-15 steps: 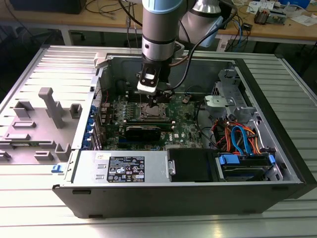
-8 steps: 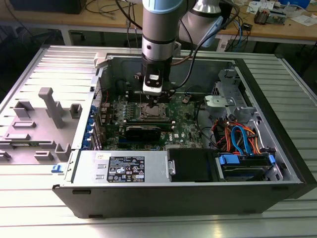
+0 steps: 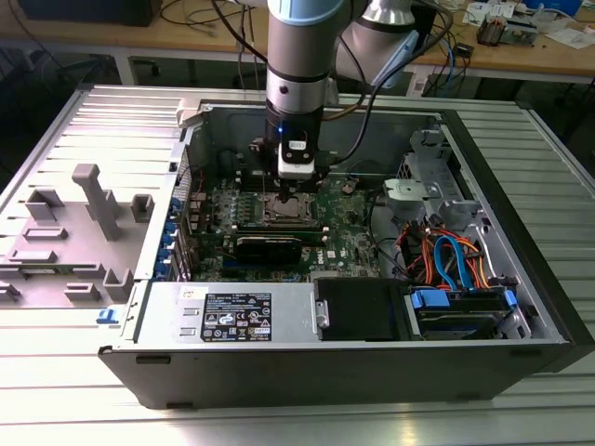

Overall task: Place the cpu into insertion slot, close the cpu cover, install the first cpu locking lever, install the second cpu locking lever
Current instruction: 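Install the first cpu locking lever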

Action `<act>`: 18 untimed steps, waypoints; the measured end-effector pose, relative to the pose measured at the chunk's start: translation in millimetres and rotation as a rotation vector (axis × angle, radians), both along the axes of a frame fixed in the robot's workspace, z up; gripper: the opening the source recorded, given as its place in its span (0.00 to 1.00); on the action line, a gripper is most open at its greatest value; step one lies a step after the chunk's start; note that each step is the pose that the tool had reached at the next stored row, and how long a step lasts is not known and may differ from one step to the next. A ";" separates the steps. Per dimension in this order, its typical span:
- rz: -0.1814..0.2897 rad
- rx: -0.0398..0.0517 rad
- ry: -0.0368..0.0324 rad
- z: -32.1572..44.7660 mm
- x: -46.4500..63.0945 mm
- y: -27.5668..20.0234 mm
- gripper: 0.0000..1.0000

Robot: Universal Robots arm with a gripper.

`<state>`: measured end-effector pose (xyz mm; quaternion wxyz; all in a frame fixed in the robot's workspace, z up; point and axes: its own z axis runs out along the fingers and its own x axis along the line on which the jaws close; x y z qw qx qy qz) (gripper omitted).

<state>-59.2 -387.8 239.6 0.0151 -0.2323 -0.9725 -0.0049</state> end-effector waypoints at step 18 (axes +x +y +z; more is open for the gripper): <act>0.102 -0.0001 0.0000 0.0 0.0 0.0 0.11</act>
